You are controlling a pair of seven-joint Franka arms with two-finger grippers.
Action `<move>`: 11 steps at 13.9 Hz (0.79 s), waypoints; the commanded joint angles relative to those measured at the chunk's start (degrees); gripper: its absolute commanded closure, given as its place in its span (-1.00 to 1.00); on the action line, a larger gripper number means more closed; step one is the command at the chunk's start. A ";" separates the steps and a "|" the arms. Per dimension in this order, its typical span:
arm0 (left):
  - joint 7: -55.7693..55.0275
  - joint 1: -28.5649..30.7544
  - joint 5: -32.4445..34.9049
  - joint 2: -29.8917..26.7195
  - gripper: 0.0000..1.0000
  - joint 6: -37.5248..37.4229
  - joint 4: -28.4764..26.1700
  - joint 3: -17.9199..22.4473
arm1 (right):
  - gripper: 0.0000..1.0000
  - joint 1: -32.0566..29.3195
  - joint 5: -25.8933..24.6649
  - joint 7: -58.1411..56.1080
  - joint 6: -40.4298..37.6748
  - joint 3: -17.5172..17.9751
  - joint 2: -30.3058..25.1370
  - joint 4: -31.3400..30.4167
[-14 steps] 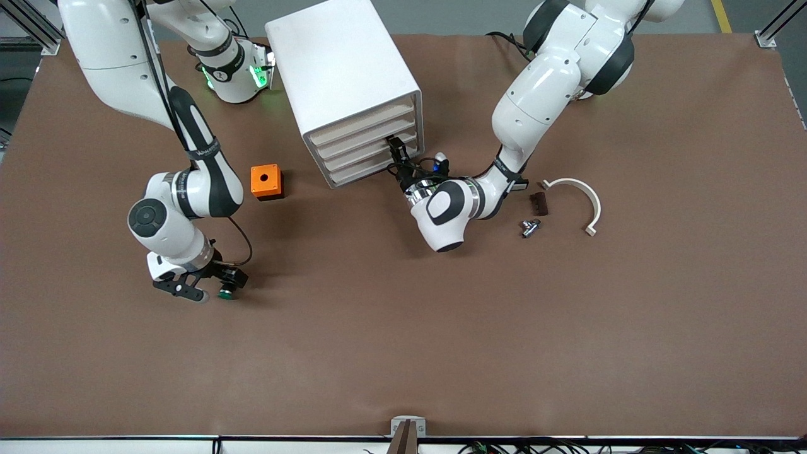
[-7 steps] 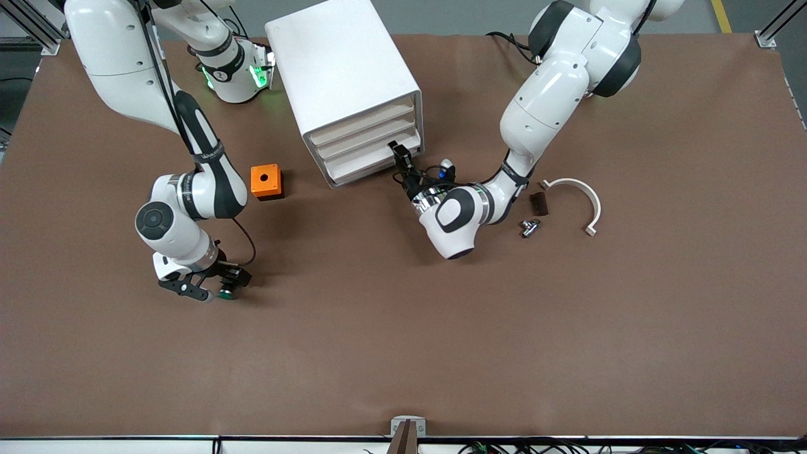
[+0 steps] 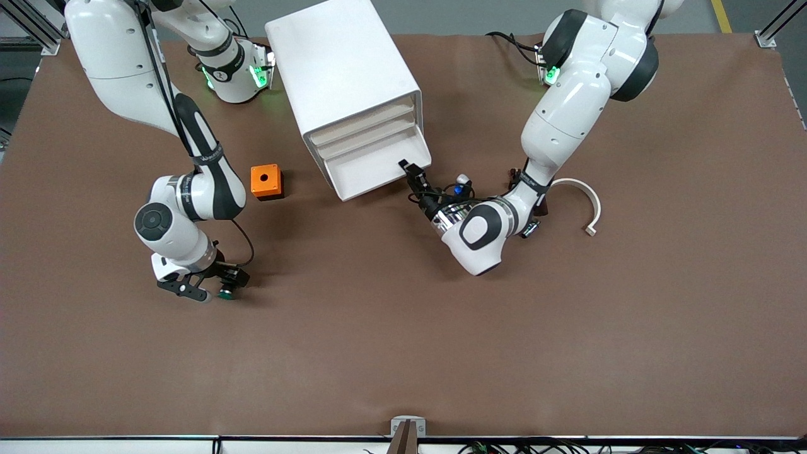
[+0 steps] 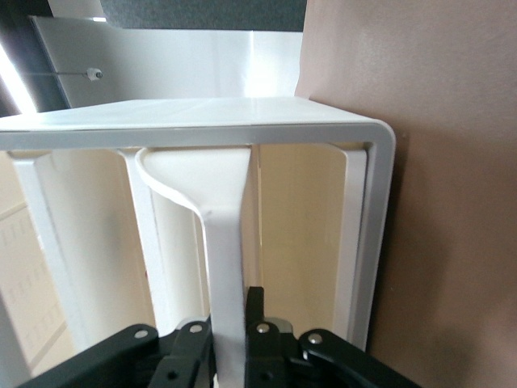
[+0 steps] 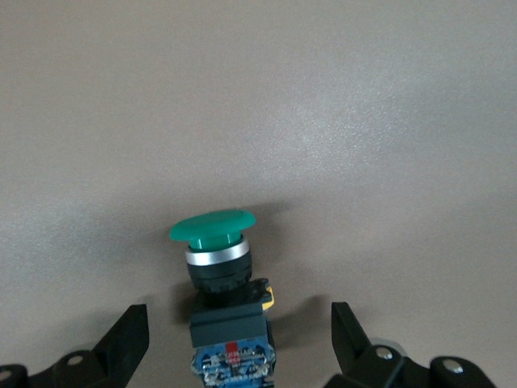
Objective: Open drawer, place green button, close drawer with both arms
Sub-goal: 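Pull the drawer out of the cabinet with the left gripper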
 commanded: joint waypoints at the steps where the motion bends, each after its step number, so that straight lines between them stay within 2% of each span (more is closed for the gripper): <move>1: -0.15 1.84 -1.72 0.30 0.79 -0.70 0.87 -0.05 | -1.00 -0.63 -0.22 -0.88 0.98 0.38 -0.26 -0.65; 3: -0.14 2.72 -1.63 0.30 0.78 -0.61 0.96 -0.05 | -1.00 -0.63 -0.14 -0.88 0.98 0.38 -0.26 -0.65; 5: 0.47 2.90 -1.54 0.30 0.60 -0.61 0.96 0.04 | -1.00 -0.54 -0.14 -0.88 0.98 0.47 -0.26 -0.74; 7: 1.69 3.08 -1.63 0.30 -0.06 -0.52 1.14 0.04 | -0.99 -0.54 -0.05 -0.70 0.90 0.47 -0.26 -0.74; 9: 6.69 3.34 -1.54 0.13 -0.82 -0.52 1.66 0.13 | -0.92 -0.54 -0.05 -0.62 0.72 0.47 -0.26 -0.83; 10: 8.36 3.43 -1.11 -0.14 -0.99 -0.61 2.10 0.13 | -0.87 -0.46 -0.05 -0.62 0.72 0.47 -0.26 -0.92; 11: 10.03 4.04 -1.02 -0.22 -0.99 -0.61 2.37 0.22 | -0.75 -0.37 -0.05 -0.53 0.46 0.47 -0.34 -1.00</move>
